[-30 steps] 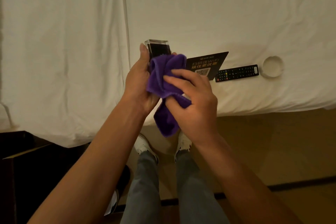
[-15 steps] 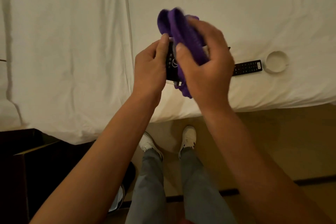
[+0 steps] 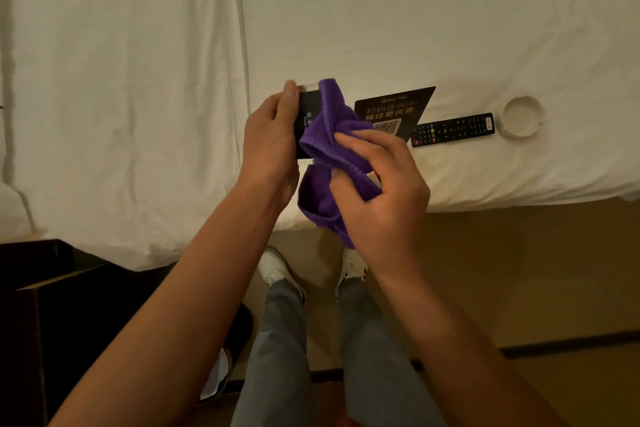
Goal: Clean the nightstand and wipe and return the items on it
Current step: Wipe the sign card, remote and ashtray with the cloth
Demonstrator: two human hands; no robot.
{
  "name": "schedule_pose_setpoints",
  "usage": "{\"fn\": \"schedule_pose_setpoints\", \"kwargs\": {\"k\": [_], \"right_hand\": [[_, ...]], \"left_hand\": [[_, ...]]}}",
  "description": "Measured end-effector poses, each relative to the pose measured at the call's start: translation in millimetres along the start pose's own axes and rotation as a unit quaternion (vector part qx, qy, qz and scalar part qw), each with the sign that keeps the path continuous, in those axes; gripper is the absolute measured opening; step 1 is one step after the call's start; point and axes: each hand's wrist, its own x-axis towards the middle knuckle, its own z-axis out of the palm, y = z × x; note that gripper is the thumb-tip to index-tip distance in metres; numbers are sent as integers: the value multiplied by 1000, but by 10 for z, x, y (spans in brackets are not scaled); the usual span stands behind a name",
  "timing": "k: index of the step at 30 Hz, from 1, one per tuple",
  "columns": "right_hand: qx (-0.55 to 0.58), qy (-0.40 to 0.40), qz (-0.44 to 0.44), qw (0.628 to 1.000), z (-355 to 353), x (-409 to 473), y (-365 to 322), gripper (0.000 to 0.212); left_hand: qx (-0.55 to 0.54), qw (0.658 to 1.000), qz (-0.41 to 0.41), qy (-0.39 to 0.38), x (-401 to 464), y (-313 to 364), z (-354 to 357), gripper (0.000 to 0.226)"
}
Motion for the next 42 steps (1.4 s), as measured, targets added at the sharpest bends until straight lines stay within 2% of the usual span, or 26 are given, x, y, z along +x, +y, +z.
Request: {"fn": "schedule_pose_setpoints", "kwargs": {"k": [3, 5, 9, 12, 14, 17, 18, 19, 23, 28, 32, 36, 38, 42], "right_hand": [[21, -44, 8, 999, -170, 64, 6, 31], [55, -42, 47, 997, -305, 120, -12, 28], [147, 73, 123, 979, -611, 339, -24, 17], [183, 83, 135, 970, -639, 517, -142, 18], [198, 72, 117, 971, -529, 606, -254, 16], [174, 59, 70, 981, -231, 701, -433, 5], [156, 57, 54, 985, -113, 713, -490, 6], [140, 57, 37, 988, 1, 722, -544, 15], [76, 25, 6, 997, 326, 737, -568, 40], [12, -4, -20, 1000, 363, 626, -451, 46], [12, -68, -9, 998, 238, 419, -286, 52], [35, -109, 49, 992, 22, 315, -87, 44], [65, -93, 82, 990, -66, 350, -70, 37], [177, 29, 127, 976, -203, 647, -179, 30]], "left_hand": [[15, 1000, -2, 3, -8, -41, -97, 42], [-5, 1000, 10, 6, 7, -22, -157, 44], [-144, 989, -20, -19, 26, 119, -269, 38], [-272, 954, -81, -98, -8, 159, -267, 47], [-309, 939, -78, -129, -31, 174, -198, 57], [-259, 956, -38, -135, -50, 248, -44, 71], [-234, 963, -26, -133, -63, 271, 3, 76], [-216, 967, -13, -133, -79, 289, 44, 77], [-137, 983, 28, -116, -163, 303, 99, 52], [-119, 990, 42, -61, -160, 298, 93, 49], [-179, 983, 18, -46, -4, 332, 31, 55], [-142, 987, 20, -75, 98, 344, -94, 50], [-85, 994, 12, -67, 127, 351, -147, 48], [80, 996, -9, -32, 121, 316, -194, 67]]}}
